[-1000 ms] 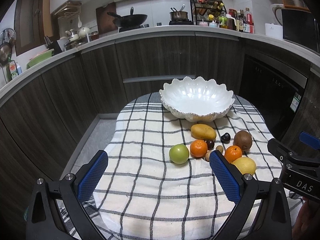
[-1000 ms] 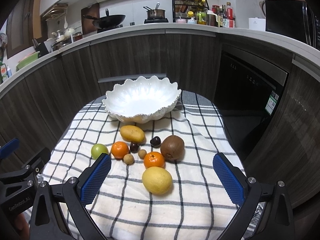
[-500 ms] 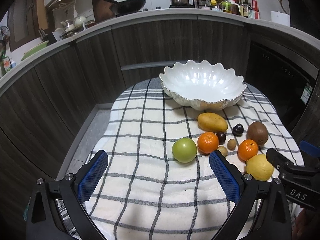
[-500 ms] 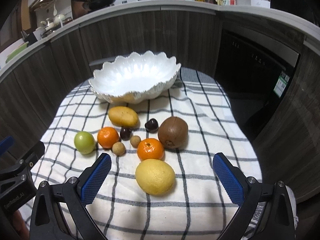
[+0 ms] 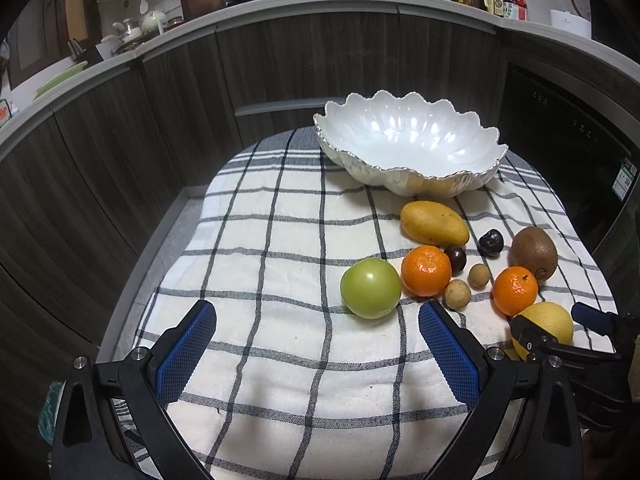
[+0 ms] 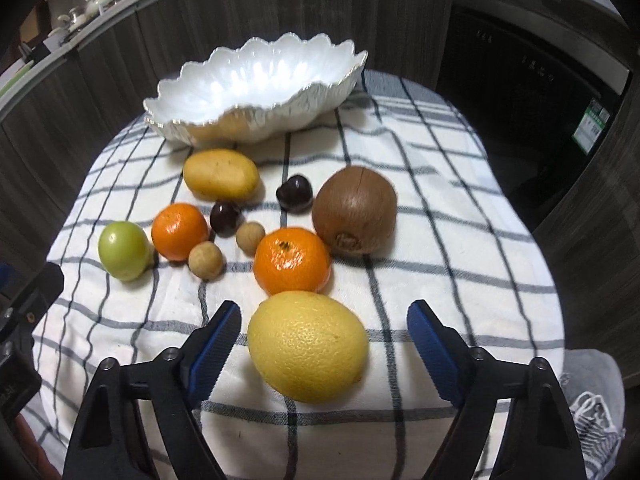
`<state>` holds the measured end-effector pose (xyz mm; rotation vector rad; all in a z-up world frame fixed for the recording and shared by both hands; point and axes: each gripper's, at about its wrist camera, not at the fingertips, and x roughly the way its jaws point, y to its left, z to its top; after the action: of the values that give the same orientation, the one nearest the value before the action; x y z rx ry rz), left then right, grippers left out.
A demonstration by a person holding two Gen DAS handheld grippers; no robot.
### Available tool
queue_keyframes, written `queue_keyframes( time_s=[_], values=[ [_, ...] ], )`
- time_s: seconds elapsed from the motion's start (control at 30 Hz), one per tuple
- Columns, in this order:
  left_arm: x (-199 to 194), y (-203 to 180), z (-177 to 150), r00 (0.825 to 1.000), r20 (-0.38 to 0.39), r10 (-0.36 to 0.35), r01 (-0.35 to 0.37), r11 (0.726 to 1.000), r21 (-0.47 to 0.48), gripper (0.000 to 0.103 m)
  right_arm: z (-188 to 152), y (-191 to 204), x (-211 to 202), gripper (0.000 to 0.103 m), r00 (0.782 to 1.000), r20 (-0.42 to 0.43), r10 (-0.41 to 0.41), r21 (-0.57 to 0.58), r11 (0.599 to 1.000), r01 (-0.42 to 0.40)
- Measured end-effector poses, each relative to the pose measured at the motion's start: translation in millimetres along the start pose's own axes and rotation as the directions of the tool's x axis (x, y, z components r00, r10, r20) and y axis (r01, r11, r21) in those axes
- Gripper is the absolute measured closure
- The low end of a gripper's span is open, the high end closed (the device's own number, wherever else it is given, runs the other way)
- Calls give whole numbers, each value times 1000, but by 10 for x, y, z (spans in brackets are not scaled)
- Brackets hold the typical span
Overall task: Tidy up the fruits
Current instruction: 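Lower the right tool onto the lemon and close its fingers, then grasp the green apple with the left tool while the right tool holds the lemon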
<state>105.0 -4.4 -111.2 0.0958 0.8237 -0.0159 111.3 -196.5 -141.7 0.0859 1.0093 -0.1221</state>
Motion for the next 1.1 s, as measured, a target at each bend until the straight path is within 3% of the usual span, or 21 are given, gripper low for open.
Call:
queue_keyframes(
  time_s=[0.1, 0.33, 0.57, 0.9, 1.1],
  values=[
    [41, 14, -22, 1000, -11, -1, 1, 1000, -4, 0, -26, 22, 60, 18, 1000, -12, 4, -8, 1000, -4],
    [72, 22, -35, 1000, -19, -1, 1, 1000, -3, 0, -63, 51, 181, 39, 999, -47, 17, -9, 1000, -18],
    [98, -4, -31, 999, -32, -18, 18, 1000, 0, 0, -80, 57, 148, 41, 999, -29, 19, -11, 1000, -19],
    [226, -96, 91, 997, -29, -70, 70, 998, 9, 1, 110, 33, -144, 41, 997, 83, 9, -7, 1000, -9],
    [473, -203, 117, 993, -93, -70, 74, 996, 48, 19, 250, 35, -242, 41, 991, 136, -8, 2, 1000, 8]
  ],
)
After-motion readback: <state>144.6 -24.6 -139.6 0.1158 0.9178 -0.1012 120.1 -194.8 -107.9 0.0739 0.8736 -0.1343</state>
